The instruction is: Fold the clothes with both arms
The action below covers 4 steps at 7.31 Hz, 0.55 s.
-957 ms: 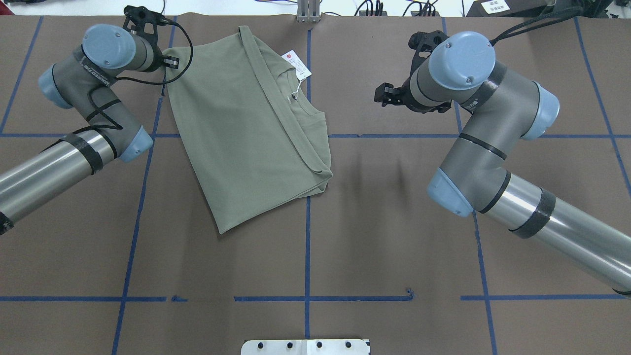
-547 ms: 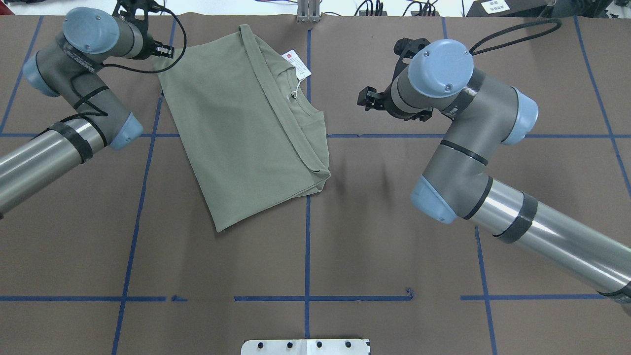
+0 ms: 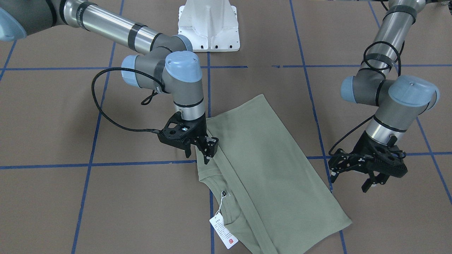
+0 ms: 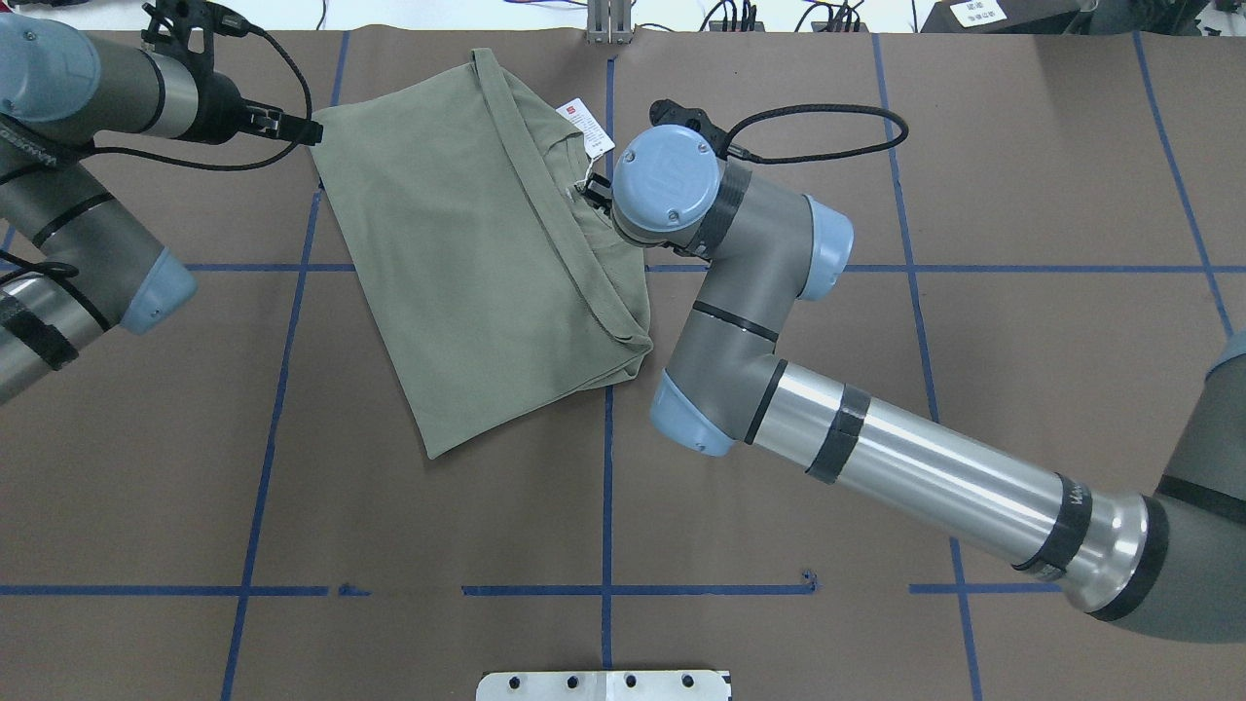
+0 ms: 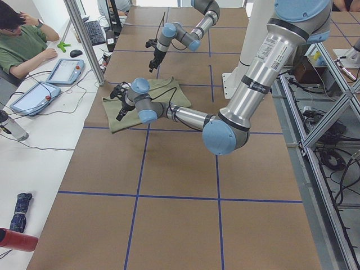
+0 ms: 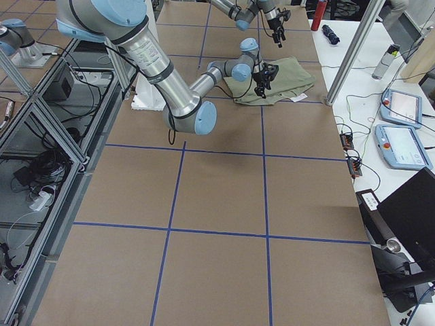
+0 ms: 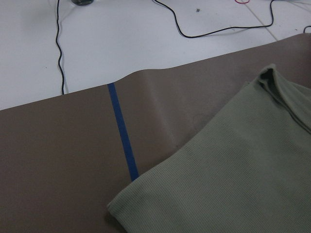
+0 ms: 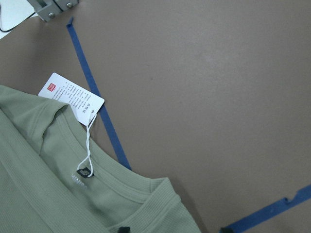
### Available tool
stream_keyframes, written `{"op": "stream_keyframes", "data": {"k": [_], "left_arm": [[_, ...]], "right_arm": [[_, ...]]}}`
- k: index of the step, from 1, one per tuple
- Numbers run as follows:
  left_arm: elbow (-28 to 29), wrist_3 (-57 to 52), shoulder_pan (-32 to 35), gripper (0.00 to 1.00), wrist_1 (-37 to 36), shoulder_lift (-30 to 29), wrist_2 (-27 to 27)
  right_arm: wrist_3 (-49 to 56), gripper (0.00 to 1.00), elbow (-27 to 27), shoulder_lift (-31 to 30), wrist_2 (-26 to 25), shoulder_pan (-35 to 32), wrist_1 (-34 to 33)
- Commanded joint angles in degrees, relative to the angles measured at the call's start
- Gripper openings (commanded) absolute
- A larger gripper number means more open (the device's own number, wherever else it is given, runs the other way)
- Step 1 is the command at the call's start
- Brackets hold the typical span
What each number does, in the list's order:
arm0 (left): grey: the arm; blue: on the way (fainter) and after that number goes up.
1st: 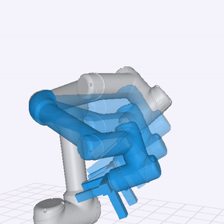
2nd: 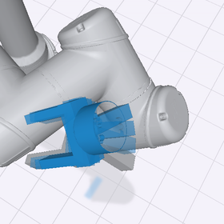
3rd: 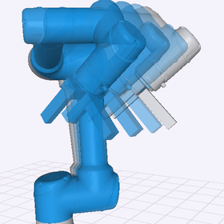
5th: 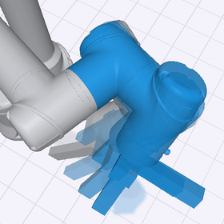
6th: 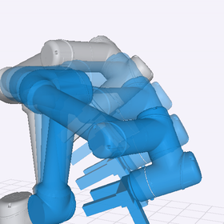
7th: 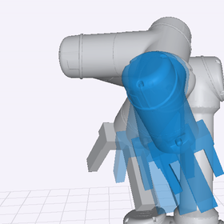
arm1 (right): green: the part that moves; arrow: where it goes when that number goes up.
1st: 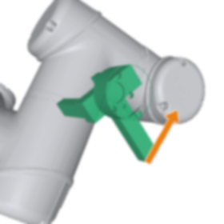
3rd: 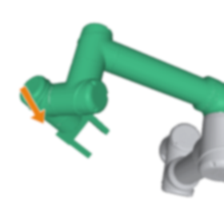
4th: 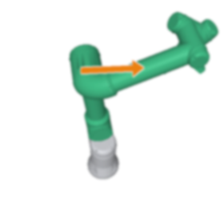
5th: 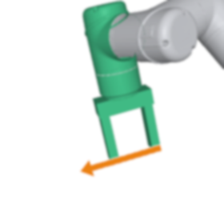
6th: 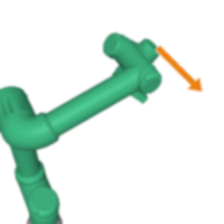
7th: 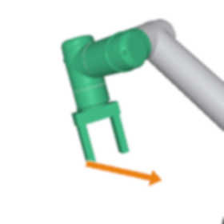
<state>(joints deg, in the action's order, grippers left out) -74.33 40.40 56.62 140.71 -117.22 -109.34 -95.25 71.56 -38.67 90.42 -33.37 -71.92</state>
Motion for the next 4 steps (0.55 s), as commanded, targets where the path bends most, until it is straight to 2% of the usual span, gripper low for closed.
{"op": "stream_keyframes", "data": {"k": [1, 3, 4], "left_arm": [[-1.08, 2.22, -0.37, 1.00, 0.01, 0.77, -0.78], [-1.08, 2.31, -0.37, 1.00, 0.27, 0.77, -0.70], [-1.00, 2.31, -0.46, 1.00, 0.27, 0.77, -0.70]], "right_arm": [[1.81, 0.61, -5.11, 2.03, -2.00, 2.52, 1.53], [6.81, 0.52, -5.20, 1.50, -2.00, 2.61, 1.52], [10.40, 0.51, -5.20, 1.41, -2.00, 2.61, 1.44]]}}
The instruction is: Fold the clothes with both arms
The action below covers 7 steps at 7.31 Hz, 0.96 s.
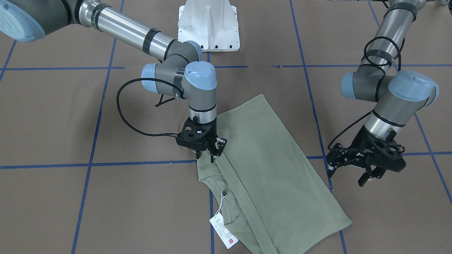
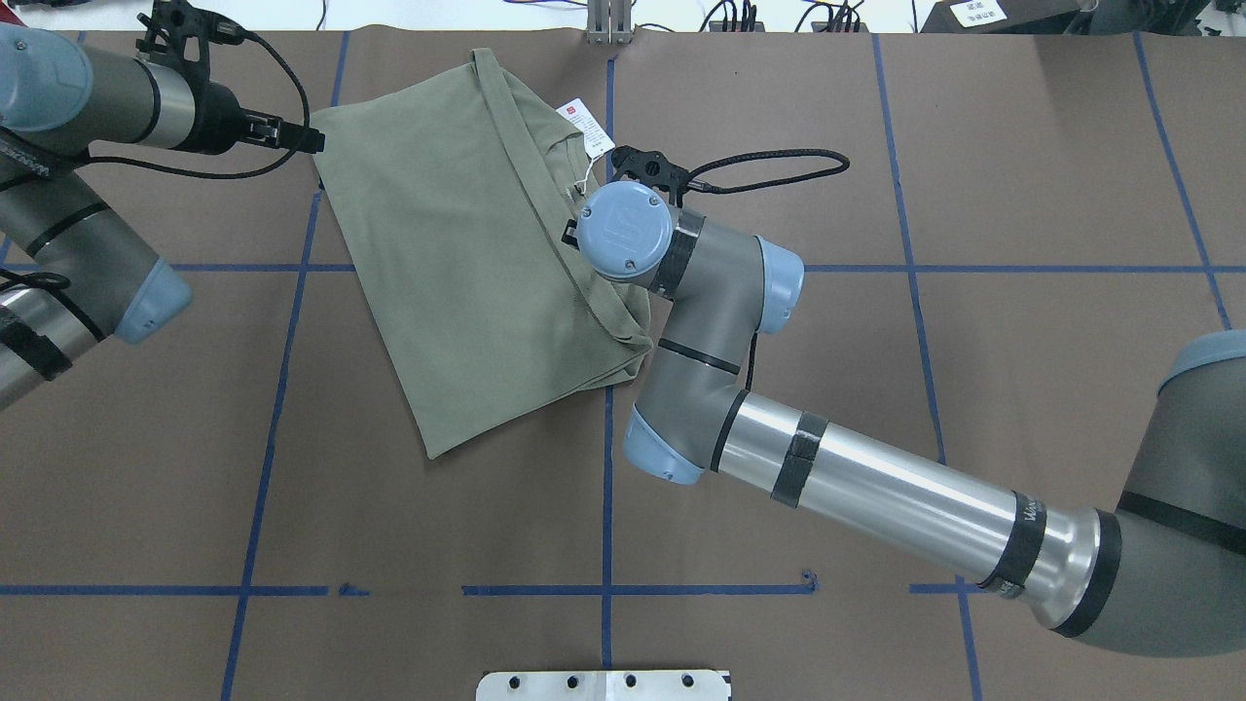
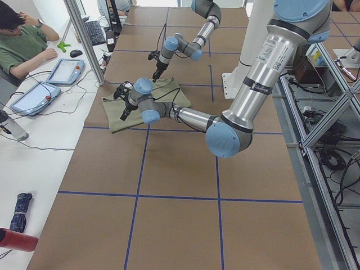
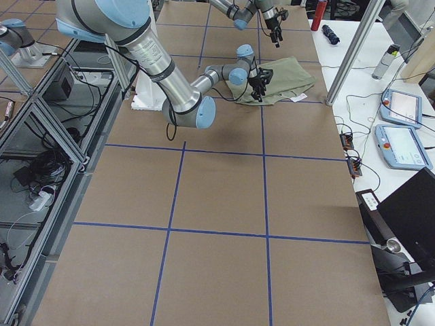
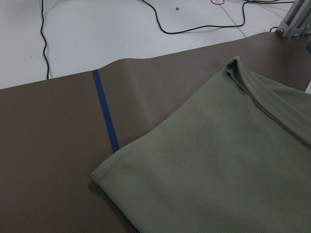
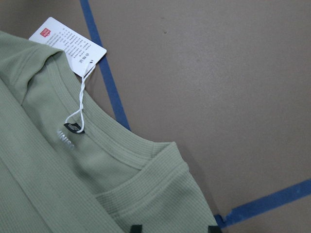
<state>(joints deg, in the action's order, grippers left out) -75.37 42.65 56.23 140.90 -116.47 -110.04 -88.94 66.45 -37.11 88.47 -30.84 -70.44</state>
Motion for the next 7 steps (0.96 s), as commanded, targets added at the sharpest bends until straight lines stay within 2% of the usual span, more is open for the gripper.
{"op": "stream_keyframes", "data": {"k": [1, 5, 6, 7], "left_arm": [[0.05, 0.06, -0.07, 1.00, 0.25, 0.02, 0.00], [0.22, 0.06, -0.07, 1.00, 0.51, 0.02, 0.00], [0.31, 0.06, -0.07, 1.00, 0.51, 0.02, 0.00], [0.31, 0.06, -0.07, 1.00, 0.51, 0.02, 0.00]], "right_arm": [[5.69, 0.51, -0.10, -0.24, -0.05, 0.08, -0.14], [7.90, 0.49, 0.08, -1.21, -0.05, 0.08, -0.05], [7.81, 0.33, 0.17, -0.95, -0.05, 0.08, 0.04], [7.73, 0.33, 0.08, -0.94, -0.05, 0.08, 0.04]]}}
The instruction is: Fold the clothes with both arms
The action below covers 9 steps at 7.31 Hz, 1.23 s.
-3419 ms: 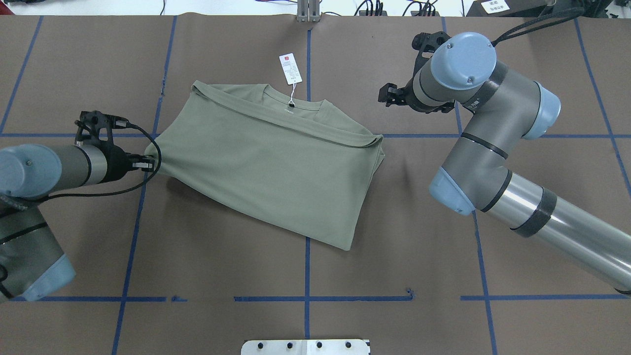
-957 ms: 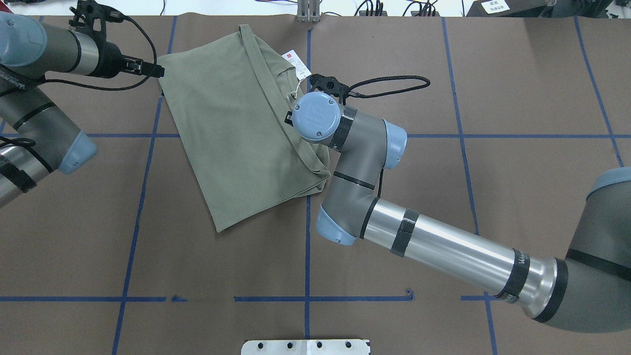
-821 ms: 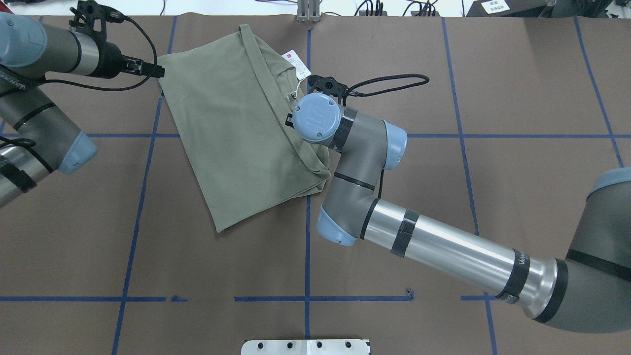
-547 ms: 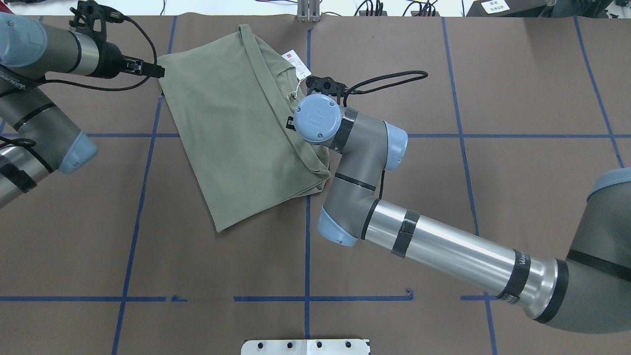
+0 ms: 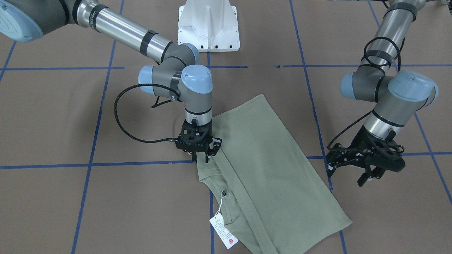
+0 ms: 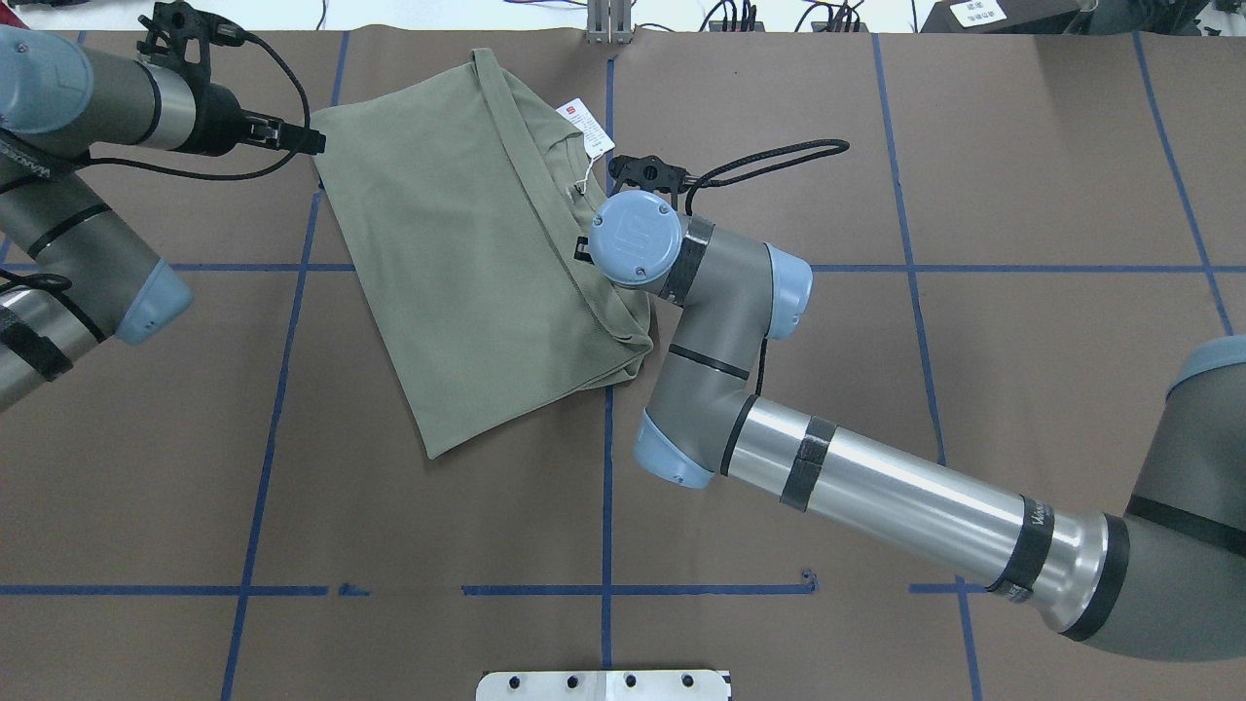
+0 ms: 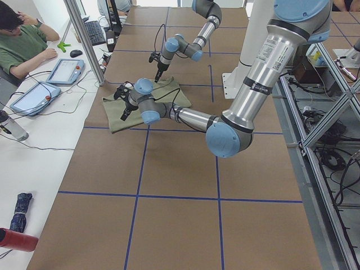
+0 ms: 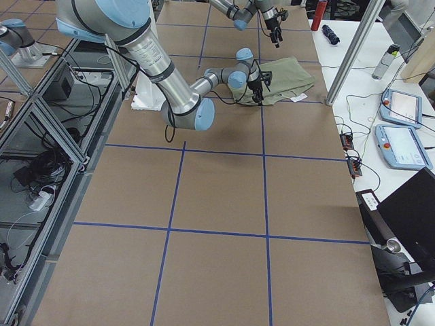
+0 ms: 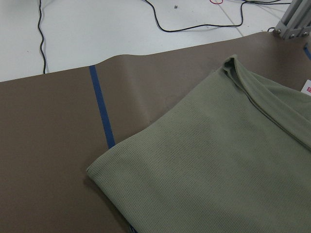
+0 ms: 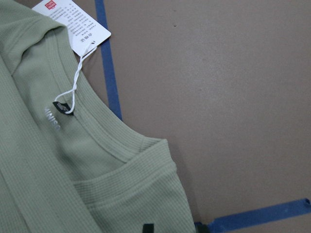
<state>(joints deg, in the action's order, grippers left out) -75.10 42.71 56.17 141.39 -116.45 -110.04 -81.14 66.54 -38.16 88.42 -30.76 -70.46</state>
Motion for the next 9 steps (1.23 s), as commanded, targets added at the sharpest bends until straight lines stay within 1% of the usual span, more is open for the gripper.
{"op": "stream_keyframes", "data": {"k": [1, 3, 4, 5, 7, 9], "left_arm": [[0.05, 0.00, 0.00, 1.00, 0.03, 0.09, 0.00], [0.05, 0.00, 0.00, 1.00, 0.03, 0.09, 0.00], [0.05, 0.00, 0.00, 1.00, 0.03, 0.09, 0.00], [0.05, 0.00, 0.00, 1.00, 0.03, 0.09, 0.00], [0.13, 0.00, 0.00, 1.00, 0.03, 0.09, -0.09], [0.05, -0.09, 0.00, 1.00, 0.11, 0.09, -0.09]], "right_arm": [[0.11, 0.34, -0.01, -0.33, 0.00, 0.00, -0.03], [0.11, 0.36, 0.08, -0.25, 0.00, -0.09, -0.30], [0.37, 0.41, -0.01, -0.25, 0.00, -0.09, -0.38], [0.37, 0.40, -0.01, -0.25, -0.09, -0.09, -0.38], [0.46, 0.36, -0.01, -0.25, -0.09, -0.09, -0.38], [0.46, 0.29, -0.01, -0.25, -0.18, -0.09, -0.47]]}}
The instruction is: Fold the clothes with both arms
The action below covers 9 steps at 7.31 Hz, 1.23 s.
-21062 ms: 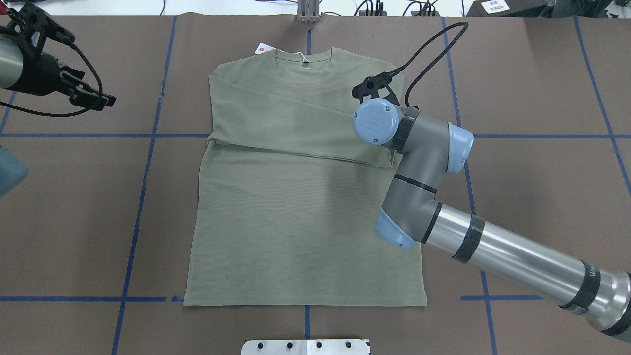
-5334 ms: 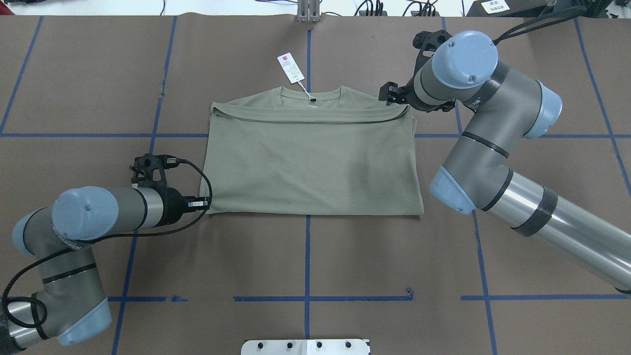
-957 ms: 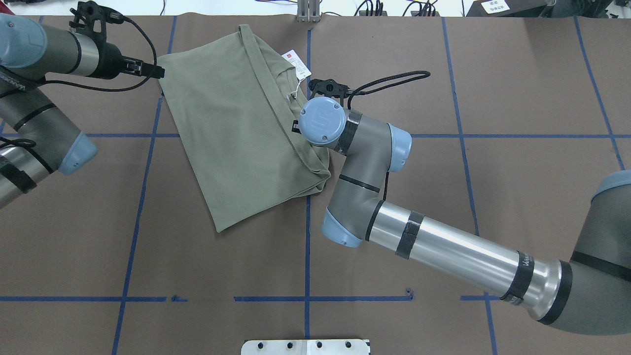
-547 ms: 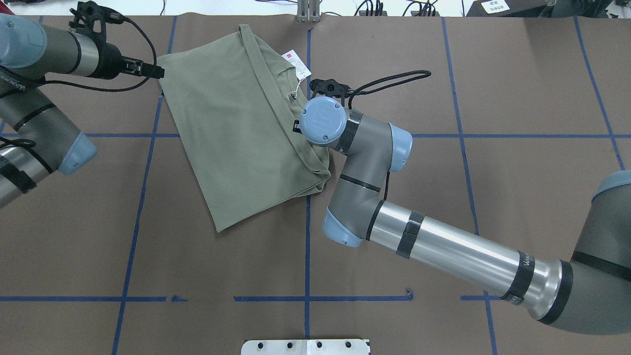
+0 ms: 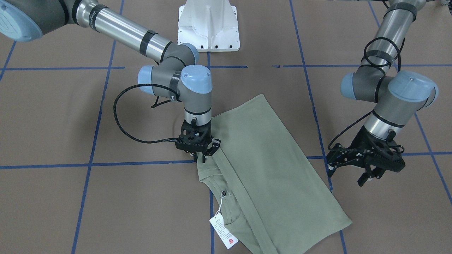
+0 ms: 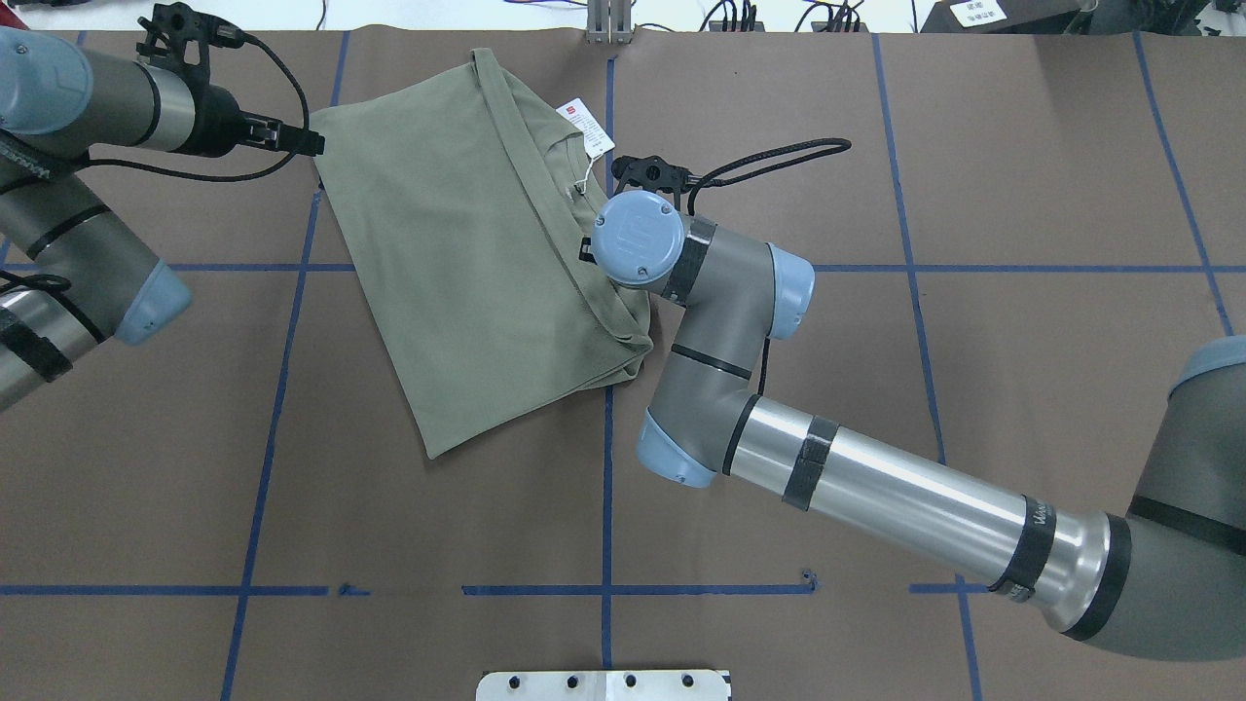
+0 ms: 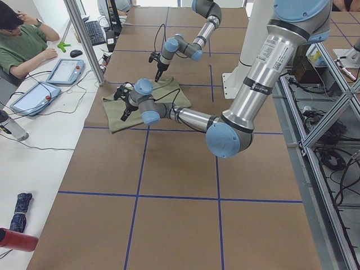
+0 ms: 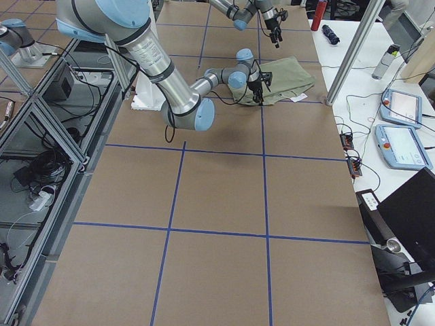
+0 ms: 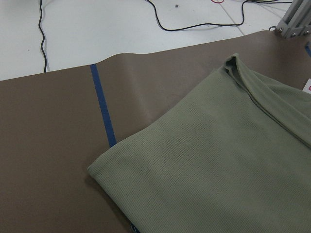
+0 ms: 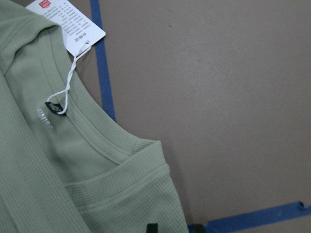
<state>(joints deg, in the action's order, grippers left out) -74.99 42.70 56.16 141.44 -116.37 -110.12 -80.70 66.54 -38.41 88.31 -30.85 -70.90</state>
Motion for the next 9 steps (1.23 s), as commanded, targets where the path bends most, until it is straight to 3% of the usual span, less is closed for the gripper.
{"op": "stream_keyframes", "data": {"k": [1, 2, 5, 6, 8, 9], "left_arm": [[-0.07, -0.07, 0.00, 1.00, 0.07, 0.00, 0.00], [0.02, -0.07, 0.00, 1.00, 0.07, 0.00, 0.00], [-0.33, -0.07, 0.00, 1.00, 0.07, 0.00, -0.09], [-0.33, -0.07, 0.00, 1.00, 0.07, 0.00, 0.00], [-0.42, -0.07, 0.00, 1.00, -0.02, 0.09, -0.09], [-0.42, -0.07, 0.00, 1.00, -0.02, 0.09, -0.09]], "right_arm": [[0.01, 0.12, 0.00, 0.00, -0.07, 0.00, -0.03], [0.01, 0.00, 0.00, -0.09, -0.76, 0.00, -0.03], [0.36, 0.00, 2.88, 0.00, -1.74, -0.09, -2.39], [0.28, 0.00, 7.42, -2.00, -1.56, -0.09, -4.14], [0.10, 0.00, 20.94, -11.90, -2.09, 1.13, -4.95], [0.10, 0.00, 23.44, -14.04, -2.18, 1.58, -5.82]]}}
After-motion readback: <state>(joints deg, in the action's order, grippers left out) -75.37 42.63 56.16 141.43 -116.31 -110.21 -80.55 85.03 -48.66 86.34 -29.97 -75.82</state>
